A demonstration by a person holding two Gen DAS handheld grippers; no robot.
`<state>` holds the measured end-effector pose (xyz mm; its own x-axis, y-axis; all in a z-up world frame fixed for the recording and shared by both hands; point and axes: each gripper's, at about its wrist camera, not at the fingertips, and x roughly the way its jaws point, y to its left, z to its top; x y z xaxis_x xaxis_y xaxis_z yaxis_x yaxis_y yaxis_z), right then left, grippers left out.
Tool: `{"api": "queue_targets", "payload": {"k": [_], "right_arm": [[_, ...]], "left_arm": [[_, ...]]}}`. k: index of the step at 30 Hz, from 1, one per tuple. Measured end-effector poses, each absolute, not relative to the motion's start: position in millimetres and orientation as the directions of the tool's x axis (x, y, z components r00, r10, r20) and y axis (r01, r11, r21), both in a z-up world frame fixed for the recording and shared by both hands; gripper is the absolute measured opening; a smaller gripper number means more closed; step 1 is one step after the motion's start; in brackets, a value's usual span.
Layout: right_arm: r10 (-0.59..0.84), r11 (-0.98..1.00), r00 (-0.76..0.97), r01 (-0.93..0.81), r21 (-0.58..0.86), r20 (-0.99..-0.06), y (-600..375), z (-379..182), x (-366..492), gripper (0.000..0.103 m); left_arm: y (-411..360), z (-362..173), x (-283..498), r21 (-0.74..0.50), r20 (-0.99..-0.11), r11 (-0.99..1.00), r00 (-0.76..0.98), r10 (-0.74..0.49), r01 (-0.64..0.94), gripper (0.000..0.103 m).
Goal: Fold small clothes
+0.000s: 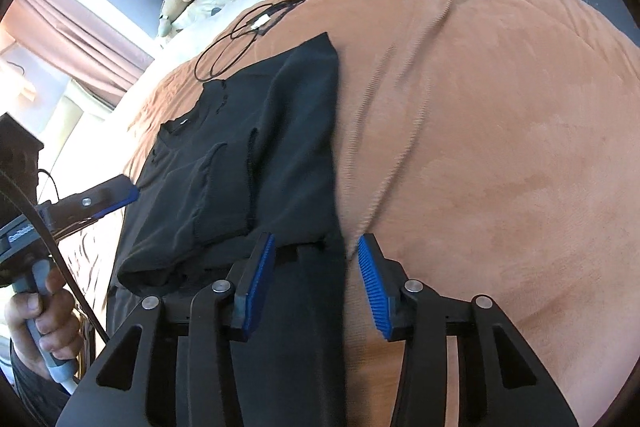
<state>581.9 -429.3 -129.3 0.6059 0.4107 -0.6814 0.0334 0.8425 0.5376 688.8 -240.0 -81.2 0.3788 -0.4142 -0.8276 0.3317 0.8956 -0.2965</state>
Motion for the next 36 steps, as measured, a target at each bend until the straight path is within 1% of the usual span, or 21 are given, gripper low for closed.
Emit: {"api": "queue_targets", "payload": {"k": [4, 12, 16, 20, 22, 23, 25, 27, 28, 29, 31, 36], "right_arm": [[0.410, 0.838, 0.610, 0.041, 0.544, -0.678, -438, -132, 577, 0.041], [0.418, 0.825, 0.620, 0.047, 0.563, -0.664, -447, -138, 573, 0.041], [0.420, 0.821, 0.621, 0.049, 0.568, -0.662, -448, -141, 571, 0.041], [0.420, 0.823, 0.618, 0.050, 0.566, -0.665, -451, -144, 573, 0.041], [0.421, 0.820, 0.617, 0.054, 0.570, -0.665, -452, -147, 574, 0.041], [0.423, 0.818, 0.616, 0.055, 0.572, -0.664, -453, -148, 574, 0.041], [0.423, 0.816, 0.617, 0.057, 0.575, -0.663, -454, -149, 575, 0.041], [0.424, 0.816, 0.618, 0.058, 0.575, -0.663, -454, -149, 575, 0.041], [0.423, 0.816, 0.618, 0.057, 0.575, -0.663, -455, -148, 575, 0.041], [0.423, 0.817, 0.618, 0.056, 0.574, -0.663, -454, -148, 575, 0.041], [0.424, 0.819, 0.617, 0.052, 0.572, -0.663, -453, -146, 576, 0.041], [0.423, 0.825, 0.622, 0.035, 0.564, -0.658, -448, -139, 578, 0.041]], "left_arm": [[-260, -96, 696, -0.270, -0.849, 0.906, 0.365, -0.383, 0.325, 0.053], [-305, -129, 706, -0.153, -0.898, 0.924, 0.342, -0.278, 0.350, 0.053], [-311, -142, 710, -0.112, -0.911, 0.940, 0.344, -0.227, 0.323, 0.052], [-317, -150, 710, -0.030, -0.920, 0.942, 0.359, -0.156, 0.333, 0.050], [-320, -153, 709, 0.030, -0.922, 0.937, 0.371, -0.108, 0.347, 0.045], [-322, -156, 708, 0.057, -0.923, 0.932, 0.374, -0.087, 0.358, 0.045], [-323, -158, 708, 0.075, -0.923, 0.926, 0.378, -0.076, 0.369, 0.045], [-321, -157, 708, 0.105, -0.922, 0.927, 0.385, -0.045, 0.359, 0.031], [-319, -155, 708, 0.113, -0.921, 0.929, 0.389, -0.035, 0.351, 0.020], [-315, -152, 710, 0.097, -0.922, 0.935, 0.384, -0.045, 0.342, 0.011], [-305, -142, 712, 0.027, -0.924, 0.940, 0.367, -0.106, 0.339, 0.009], [-269, -107, 712, -0.026, -0.905, 0.946, 0.394, -0.159, 0.323, 0.008]]}}
